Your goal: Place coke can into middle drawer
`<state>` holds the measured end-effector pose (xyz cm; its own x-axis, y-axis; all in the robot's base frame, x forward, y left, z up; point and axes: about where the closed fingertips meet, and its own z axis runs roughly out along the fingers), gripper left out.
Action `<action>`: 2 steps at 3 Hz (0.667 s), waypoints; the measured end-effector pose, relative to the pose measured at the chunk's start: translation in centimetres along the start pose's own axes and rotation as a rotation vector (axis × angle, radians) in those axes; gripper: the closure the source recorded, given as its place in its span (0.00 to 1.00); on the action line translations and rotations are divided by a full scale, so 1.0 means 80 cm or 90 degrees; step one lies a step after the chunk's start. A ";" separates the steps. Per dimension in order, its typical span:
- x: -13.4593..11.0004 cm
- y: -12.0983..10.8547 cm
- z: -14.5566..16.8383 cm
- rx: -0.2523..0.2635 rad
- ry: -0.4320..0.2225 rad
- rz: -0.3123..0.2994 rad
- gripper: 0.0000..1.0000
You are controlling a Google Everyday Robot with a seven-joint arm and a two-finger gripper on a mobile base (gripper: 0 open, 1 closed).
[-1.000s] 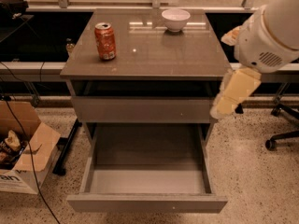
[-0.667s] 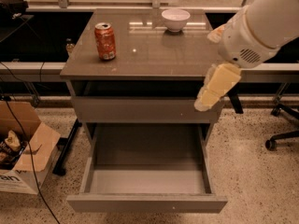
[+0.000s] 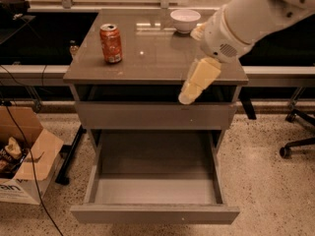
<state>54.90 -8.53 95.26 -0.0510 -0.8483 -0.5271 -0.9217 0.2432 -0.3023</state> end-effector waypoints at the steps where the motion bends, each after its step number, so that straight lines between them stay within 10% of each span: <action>1: -0.018 -0.018 0.031 -0.022 -0.021 -0.013 0.00; 2: -0.038 -0.042 0.069 -0.047 -0.042 -0.025 0.00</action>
Offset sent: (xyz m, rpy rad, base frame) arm 0.0842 0.0625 -0.0272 0.0722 0.0459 0.1290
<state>60.31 -4.14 93.49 0.0090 -0.8230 -0.5680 -0.9486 0.1728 -0.2653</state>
